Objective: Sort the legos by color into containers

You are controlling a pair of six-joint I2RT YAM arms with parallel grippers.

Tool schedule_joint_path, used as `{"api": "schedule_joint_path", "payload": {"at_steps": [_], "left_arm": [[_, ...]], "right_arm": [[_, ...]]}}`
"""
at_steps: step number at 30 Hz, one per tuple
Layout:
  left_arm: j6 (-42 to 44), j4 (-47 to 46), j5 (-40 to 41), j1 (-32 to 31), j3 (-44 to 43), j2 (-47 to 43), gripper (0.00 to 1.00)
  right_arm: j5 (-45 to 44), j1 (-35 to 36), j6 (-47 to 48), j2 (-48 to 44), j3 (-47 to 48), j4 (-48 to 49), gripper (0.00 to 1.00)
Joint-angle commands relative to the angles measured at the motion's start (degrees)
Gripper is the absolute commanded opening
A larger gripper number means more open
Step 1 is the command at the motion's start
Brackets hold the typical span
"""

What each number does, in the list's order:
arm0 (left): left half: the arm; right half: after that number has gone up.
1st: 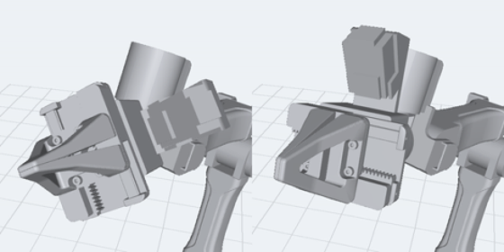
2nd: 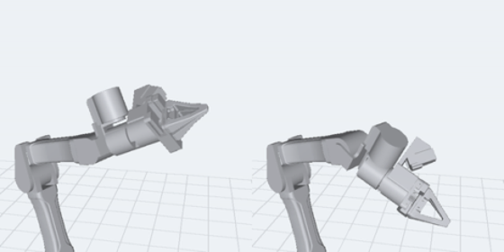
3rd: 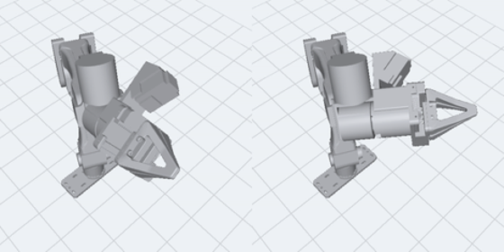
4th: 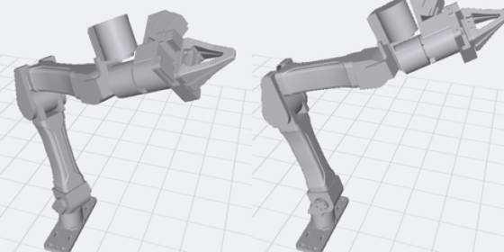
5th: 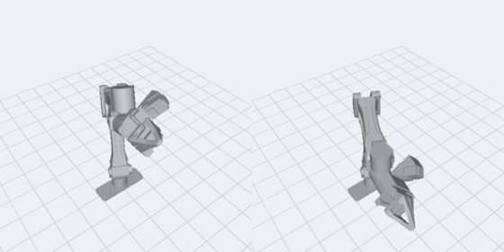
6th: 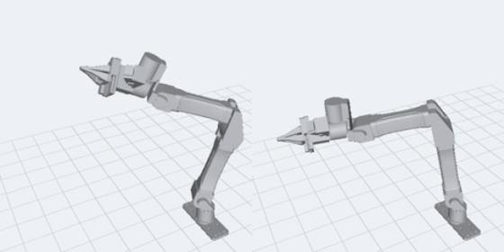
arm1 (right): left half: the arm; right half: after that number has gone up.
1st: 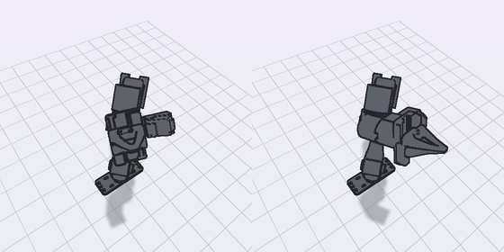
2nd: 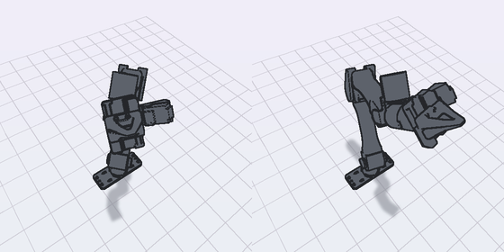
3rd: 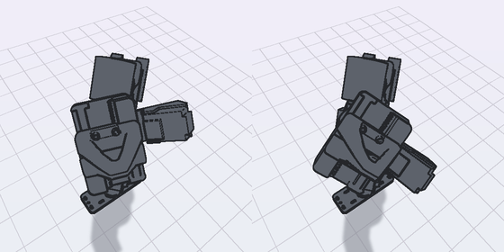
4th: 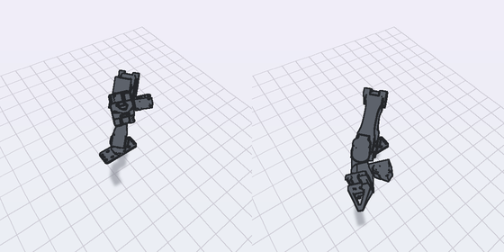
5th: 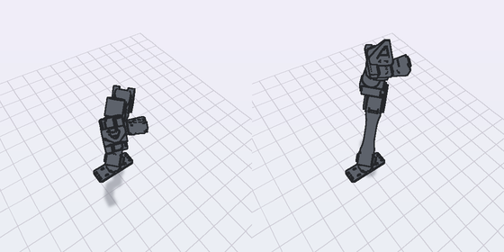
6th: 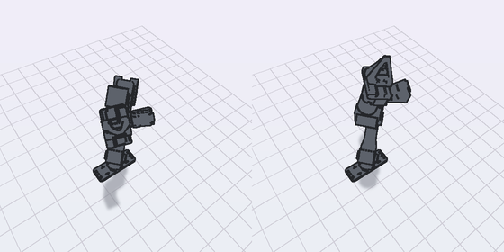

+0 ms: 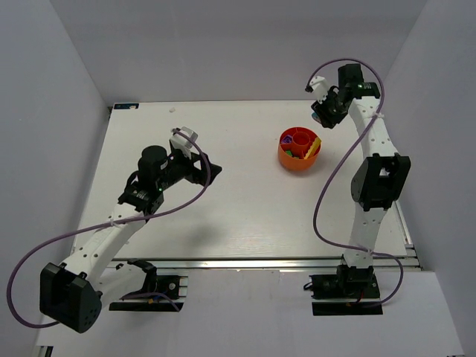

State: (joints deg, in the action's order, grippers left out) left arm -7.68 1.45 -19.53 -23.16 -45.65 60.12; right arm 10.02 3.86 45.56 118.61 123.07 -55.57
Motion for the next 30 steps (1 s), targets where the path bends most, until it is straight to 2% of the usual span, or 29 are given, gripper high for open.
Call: {"api": "schedule_joint_path", "payload": {"at_steps": [1, 11, 18, 30], "left_arm": [[1.88, 1.36, 1.16, 0.13, -0.67, -2.28, 0.98], [2.94, 1.71, 1.51, -0.4, -0.5, -3.07, 0.98], [3.02, 1.62, 1.51, -0.4, -0.32, -2.99, 0.98], [2.94, 1.27, 1.69, -0.4, -0.14, -3.08, 0.98]], "right_arm": [[-5.98, -0.87, 3.21, 0.13, 2.45, -0.07, 0.0], [-2.12, -0.08, 8.22, 6.19, 2.88, -4.01, 0.0], [-0.71, 0.8, 11.12, 6.55, 2.0, -4.9, 0.0], [-3.86, 2.82, 18.33, 6.9, 0.42, -5.77, 0.0]]}}
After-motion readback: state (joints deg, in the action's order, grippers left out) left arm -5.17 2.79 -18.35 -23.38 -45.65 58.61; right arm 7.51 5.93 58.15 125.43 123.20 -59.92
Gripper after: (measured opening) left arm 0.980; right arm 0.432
